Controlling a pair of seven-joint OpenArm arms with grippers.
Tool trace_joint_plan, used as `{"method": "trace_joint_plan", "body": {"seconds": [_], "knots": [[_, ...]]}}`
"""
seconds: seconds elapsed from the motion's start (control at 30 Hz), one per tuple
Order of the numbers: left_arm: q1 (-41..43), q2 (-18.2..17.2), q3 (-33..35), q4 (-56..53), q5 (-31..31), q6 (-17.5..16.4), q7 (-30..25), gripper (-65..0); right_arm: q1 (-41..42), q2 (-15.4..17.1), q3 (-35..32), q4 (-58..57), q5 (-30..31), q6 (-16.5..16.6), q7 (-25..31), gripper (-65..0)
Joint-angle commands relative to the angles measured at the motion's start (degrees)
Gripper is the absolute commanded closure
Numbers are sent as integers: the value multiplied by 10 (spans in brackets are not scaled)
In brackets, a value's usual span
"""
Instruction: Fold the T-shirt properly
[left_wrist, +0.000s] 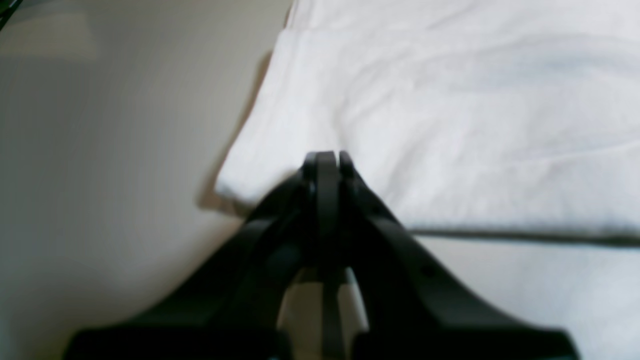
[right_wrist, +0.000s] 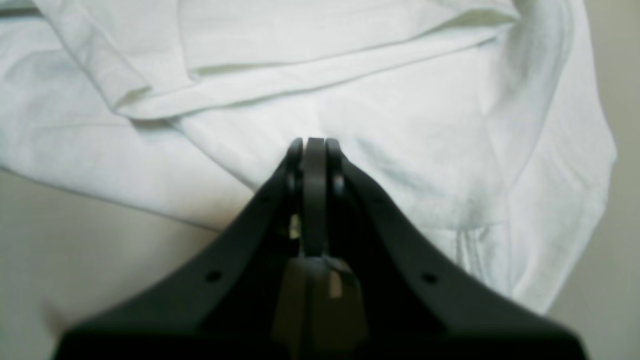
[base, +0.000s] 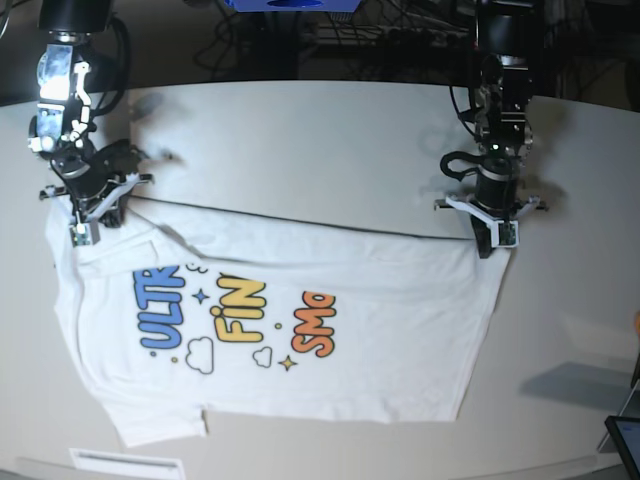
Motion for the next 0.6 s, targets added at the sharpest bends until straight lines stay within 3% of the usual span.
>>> {"method": "trace_joint_plan", "body": {"seconds": [0.0, 0.13, 0.3, 0.47, 0.57], "knots": [[15, -3, 1, -1, 5, -3, 63, 0, -3, 6, 1, 0, -8, 2, -33, -1], [25, -3, 1, 21, 5, -2, 60, 0, -4, 15, 1, 0, -8, 2, -33, -1], [29, 5, -30, 126, -9, -2, 73, 0, -2, 17, 1, 0, -8, 2, -33, -1], [-25, 28, -123, 231, -114, -5, 285, 0, -2, 17, 1, 0, -8, 2, -33, -1], [-64, 25, -138, 254, -135, -5, 355, 0, -2, 17, -1, 0, -8, 2, -33, -1]]}}
